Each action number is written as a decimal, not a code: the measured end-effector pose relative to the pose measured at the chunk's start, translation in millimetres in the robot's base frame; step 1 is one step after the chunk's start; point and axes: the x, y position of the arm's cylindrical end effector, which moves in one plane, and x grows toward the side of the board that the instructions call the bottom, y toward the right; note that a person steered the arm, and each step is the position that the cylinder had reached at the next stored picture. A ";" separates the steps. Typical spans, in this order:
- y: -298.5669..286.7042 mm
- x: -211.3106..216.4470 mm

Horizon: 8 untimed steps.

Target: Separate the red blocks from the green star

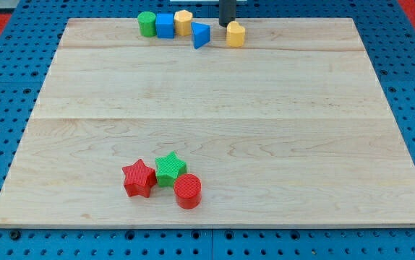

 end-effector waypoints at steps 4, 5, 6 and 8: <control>78.6 124.7; -10.9 159.7; -116.6 187.2; -189.3 201.5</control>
